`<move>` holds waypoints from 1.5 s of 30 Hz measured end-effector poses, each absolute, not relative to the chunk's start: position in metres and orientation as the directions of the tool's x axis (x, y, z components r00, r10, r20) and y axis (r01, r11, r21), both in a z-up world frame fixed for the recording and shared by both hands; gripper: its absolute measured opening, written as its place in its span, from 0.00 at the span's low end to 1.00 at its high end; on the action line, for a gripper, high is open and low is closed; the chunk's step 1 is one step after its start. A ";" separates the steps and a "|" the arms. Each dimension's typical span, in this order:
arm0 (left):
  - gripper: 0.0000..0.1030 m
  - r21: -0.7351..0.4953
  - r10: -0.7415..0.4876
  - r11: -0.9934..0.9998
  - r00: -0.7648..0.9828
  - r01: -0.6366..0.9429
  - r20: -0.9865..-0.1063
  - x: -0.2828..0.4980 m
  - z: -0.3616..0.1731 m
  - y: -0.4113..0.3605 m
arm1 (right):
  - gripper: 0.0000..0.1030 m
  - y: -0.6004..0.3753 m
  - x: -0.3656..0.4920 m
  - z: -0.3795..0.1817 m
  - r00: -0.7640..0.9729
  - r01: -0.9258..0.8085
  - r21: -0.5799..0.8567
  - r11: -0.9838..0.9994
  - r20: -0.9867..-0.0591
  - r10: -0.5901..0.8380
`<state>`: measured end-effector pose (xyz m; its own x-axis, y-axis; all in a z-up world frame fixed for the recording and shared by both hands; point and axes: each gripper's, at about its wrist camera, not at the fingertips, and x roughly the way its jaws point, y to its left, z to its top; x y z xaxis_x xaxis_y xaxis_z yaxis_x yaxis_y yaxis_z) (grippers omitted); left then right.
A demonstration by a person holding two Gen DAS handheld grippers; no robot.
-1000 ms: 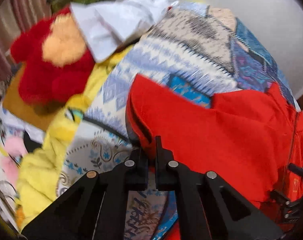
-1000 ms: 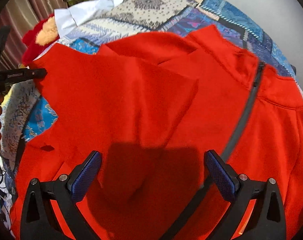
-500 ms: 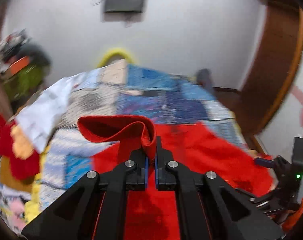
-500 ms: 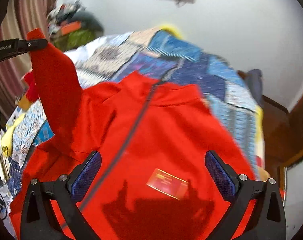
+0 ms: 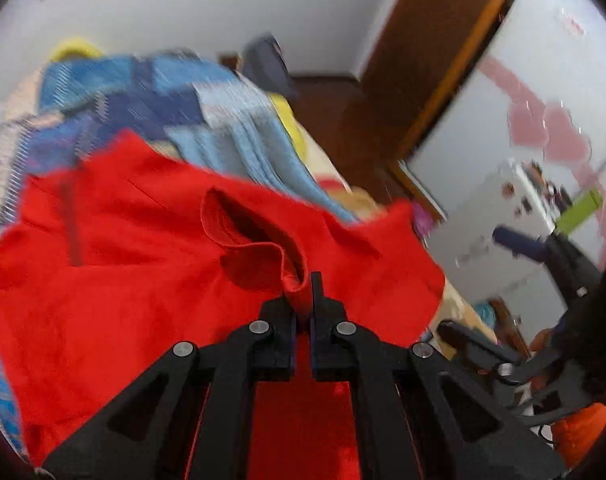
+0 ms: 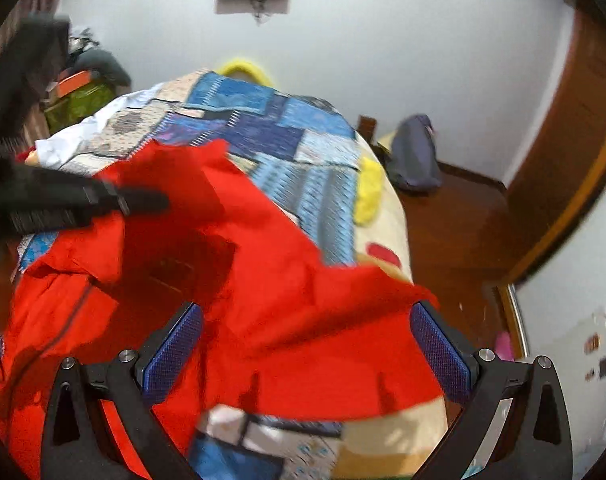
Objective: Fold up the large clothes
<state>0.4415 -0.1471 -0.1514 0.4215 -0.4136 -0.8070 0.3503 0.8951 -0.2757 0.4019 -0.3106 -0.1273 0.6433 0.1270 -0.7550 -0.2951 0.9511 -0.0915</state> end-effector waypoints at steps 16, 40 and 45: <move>0.77 -0.113 -0.229 0.965 0.547 0.237 -0.805 0.397 -0.134 -0.035 | 0.99 -0.316 0.422 -0.162 0.525 -0.260 0.207 0.943 -0.789 0.318; 0.77 0.188 0.235 0.968 0.343 -0.165 -0.909 0.355 -0.310 0.177 | 1.00 -0.167 0.459 -0.203 0.401 -0.413 0.086 0.907 -0.877 0.266; 0.77 0.154 0.246 0.953 0.375 -0.259 -0.894 0.360 -0.303 0.195 | 1.00 -0.155 0.469 -0.243 0.431 -0.410 -0.162 0.898 -0.902 0.033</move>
